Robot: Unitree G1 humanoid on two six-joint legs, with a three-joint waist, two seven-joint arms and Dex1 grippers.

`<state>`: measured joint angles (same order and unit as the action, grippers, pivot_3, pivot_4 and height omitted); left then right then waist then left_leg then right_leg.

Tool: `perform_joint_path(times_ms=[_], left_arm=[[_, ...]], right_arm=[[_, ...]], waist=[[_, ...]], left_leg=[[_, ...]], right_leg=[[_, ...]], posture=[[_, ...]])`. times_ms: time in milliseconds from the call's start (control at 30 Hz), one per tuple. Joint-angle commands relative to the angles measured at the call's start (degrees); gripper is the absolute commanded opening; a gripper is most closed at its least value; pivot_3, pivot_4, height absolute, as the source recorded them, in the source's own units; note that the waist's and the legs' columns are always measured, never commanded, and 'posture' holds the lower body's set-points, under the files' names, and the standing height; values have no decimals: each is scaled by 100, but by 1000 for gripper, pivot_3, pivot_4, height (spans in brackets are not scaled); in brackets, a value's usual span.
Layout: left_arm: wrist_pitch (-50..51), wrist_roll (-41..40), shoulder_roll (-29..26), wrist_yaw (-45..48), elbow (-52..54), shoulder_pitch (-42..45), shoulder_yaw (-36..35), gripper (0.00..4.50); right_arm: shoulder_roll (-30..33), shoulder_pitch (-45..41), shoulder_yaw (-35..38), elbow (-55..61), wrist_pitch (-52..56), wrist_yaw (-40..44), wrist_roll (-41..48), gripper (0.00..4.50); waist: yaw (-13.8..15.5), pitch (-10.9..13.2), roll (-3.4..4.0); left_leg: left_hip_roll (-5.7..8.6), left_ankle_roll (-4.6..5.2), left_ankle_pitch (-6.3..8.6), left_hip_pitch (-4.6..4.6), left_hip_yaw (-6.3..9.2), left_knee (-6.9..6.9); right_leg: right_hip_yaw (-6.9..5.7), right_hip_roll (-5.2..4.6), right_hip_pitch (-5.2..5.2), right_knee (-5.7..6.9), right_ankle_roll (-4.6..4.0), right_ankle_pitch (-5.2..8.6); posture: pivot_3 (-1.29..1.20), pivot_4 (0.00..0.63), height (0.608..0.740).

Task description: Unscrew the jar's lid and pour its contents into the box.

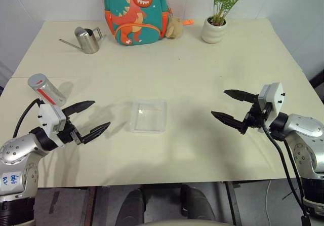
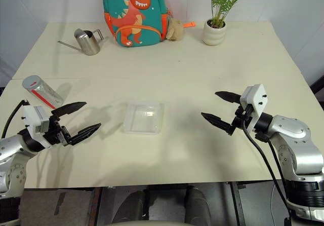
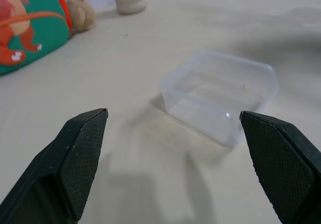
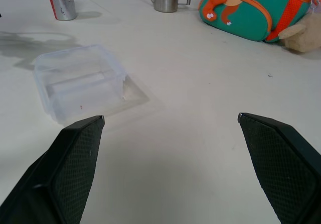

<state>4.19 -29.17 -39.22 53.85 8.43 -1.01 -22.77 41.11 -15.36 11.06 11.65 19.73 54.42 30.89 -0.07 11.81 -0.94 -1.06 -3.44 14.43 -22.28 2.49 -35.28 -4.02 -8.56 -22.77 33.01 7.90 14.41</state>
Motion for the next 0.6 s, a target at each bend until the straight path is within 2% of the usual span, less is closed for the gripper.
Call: perform_joint_path(times_ms=[33, 100, 267, 333, 467, 600], left_arm=[[-121, 35, -1, -180, 257, -271, -330, 4493], [-201, 123, 114, -368, 317, -449, -389, 4493], [-273, 651, 1076, -2130, 502, -748, -773, 4493], [-209, 1014, 1701, -3268, 663, -625, -840, 4493], [-244, 1679, 2489, -4842, 651, -182, -845, 4493], [-299, 2105, 2856, -5736, 228, 478, -689, 4493]], right_arm=[[-115, -361, -180, -117, -111, 121, 3, 4500], [-194, -471, -297, -263, -187, 174, -62, 4500], [-532, -1043, -655, -397, -142, 199, -46, 4500], [-705, -1367, -846, -452, -117, 242, -44, 4500], [-1005, -1905, -1227, -453, 77, 232, -61, 4500], [-1255, -2318, -1578, -516, 286, 187, -167, 4500]], waist=[[-12, 0, 0], [-10, 0, 0], [4, 0, -1], [9, 0, 0], [40, -3, -5], [104, -9, -16]], left_leg=[[0, 0, 0, 0, 0, -1], [-4, 0, 0, 6, -6, -3], [-4, 3, 3, 6, -13, -4], [-4, 3, 4, 5, -12, -15], [-4, 0, 12, 2, -10, -53], [-4, 1, 14, -1, -8, -83]], right_leg=[[0, 0, 0, 0, 0, 0], [5, 4, 0, 2, -2, -1], [16, 5, 0, 3, 1, -3], [18, 6, -1, 10, 3, -4], [26, 8, 0, 39, 6, -5], [29, 12, 0, 52, -1, -13]], posture=[[0, 150, 740], [0, 150, 740], [0, 150, 740], [0, 150, 740], [0, 150, 740], [0, 150, 740]])
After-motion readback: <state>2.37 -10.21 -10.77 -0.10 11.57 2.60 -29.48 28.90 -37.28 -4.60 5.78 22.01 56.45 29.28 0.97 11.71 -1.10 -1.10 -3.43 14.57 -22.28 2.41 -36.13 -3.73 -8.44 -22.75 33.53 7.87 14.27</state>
